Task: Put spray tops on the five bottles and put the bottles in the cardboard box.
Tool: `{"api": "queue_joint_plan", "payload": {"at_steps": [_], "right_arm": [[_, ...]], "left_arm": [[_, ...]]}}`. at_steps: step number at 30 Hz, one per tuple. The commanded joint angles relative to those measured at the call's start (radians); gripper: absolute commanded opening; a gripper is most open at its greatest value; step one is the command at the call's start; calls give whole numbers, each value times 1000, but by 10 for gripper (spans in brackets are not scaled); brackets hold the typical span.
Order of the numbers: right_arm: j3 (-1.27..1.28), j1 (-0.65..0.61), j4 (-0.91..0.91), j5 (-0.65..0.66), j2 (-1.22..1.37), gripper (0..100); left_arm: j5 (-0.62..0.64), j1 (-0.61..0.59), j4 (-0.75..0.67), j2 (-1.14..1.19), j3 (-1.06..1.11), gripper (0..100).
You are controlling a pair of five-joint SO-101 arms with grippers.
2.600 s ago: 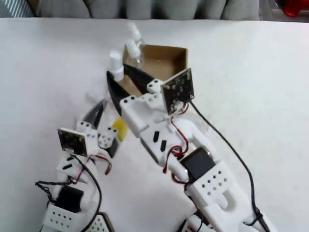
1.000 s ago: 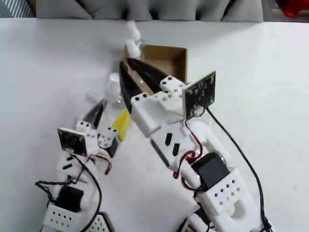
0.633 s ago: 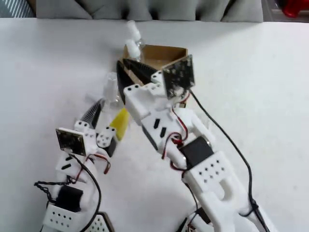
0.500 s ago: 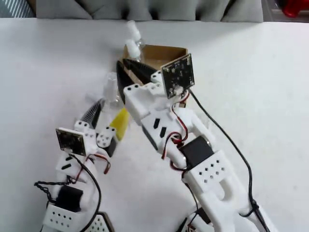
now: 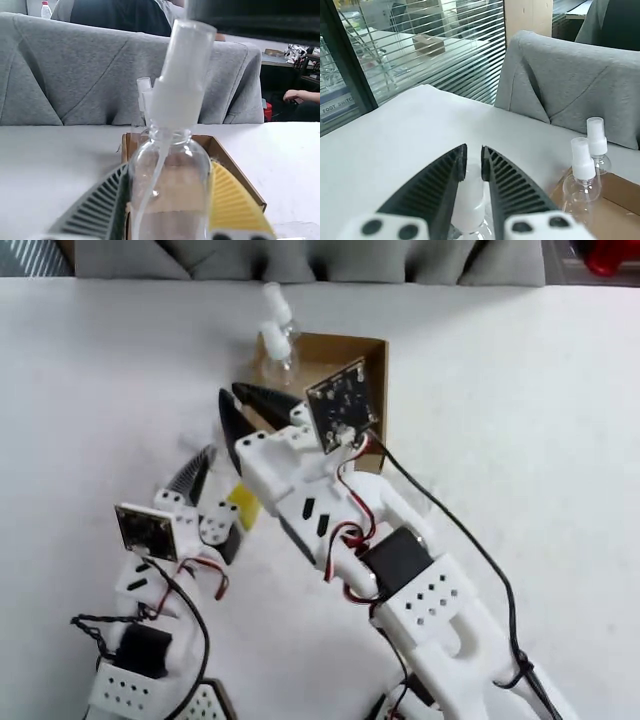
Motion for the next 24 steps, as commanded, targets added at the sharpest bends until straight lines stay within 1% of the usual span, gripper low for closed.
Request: {"api": "queue_joint_plan", "payload": {"at_steps": [1, 7, 16, 21, 24], "right_arm": [[-61, -18, 19, 0, -4, 22], [-92, 7, 25, 0, -38, 22], [-94, 22, 220, 0, -170, 22], [-68, 84, 390, 0, -262, 17], [21, 128, 423, 0, -318, 17]], "left_arm": [[6, -7, 0, -18, -2, 20], [6, -7, 0, -18, -2, 20], [6, -7, 0, -18, -2, 20], [11, -8, 0, -18, -2, 20], [15, -8, 20, -16, -12, 20]]}}
